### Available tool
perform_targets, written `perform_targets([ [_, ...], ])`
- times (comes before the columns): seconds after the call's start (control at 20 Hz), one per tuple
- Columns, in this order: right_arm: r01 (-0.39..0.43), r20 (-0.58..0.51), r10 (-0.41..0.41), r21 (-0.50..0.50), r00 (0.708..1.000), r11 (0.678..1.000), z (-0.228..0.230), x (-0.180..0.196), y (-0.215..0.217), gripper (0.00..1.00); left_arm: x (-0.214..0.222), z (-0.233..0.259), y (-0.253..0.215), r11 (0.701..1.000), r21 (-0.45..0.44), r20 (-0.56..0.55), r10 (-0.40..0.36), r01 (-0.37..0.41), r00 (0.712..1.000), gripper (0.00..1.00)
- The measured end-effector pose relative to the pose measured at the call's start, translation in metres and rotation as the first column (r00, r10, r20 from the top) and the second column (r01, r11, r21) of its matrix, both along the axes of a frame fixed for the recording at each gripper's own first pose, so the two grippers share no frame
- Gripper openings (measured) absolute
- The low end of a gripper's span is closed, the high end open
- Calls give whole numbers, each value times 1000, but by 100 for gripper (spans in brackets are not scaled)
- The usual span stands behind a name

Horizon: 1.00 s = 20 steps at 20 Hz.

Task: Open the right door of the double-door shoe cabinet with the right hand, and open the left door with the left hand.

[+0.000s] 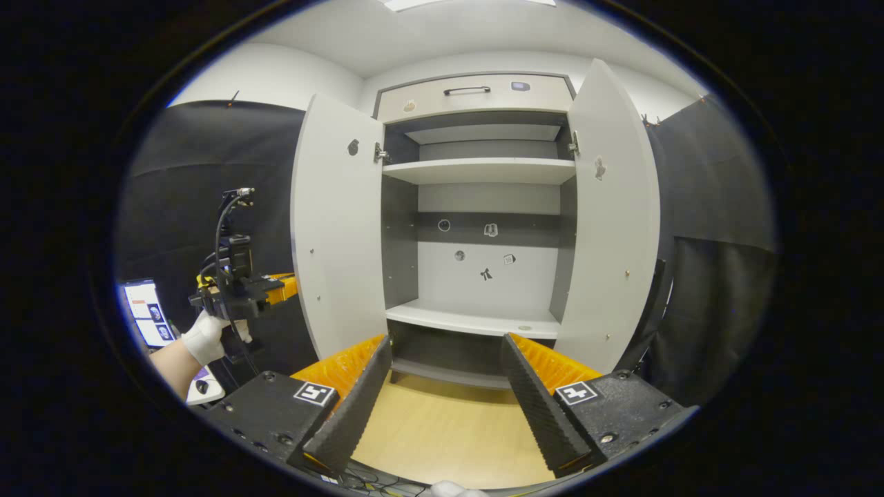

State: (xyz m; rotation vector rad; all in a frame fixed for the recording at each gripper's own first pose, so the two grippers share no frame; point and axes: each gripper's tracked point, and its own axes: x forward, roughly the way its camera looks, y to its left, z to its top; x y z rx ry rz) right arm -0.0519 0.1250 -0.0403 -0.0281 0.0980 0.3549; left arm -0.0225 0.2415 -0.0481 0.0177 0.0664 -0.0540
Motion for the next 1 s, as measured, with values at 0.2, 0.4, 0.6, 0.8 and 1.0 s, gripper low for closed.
perform_targets([
  [0.2,7,2,-7,1,1000,1000,0,0,-2,99,-5,0,25,998,-21,-4,65,-65,998,40],
  [0.4,14,-2,-14,0,1000,1000,-1,1,0,100,-10,-1,34,995,-29,-9,94,-94,996,95],
  [0.6,18,-8,-18,-5,1000,1000,-4,-2,-3,100,-22,0,32,996,31,4,85,-85,996,94],
  [0.8,16,-8,-16,-4,1000,1000,-4,-9,-9,99,-38,5,23,998,27,4,65,-65,998,94],
  [1.0,-4,8,4,0,1000,1000,-1,-21,-21,99,-70,18,14,997,18,20,77,-77,997,96],
])
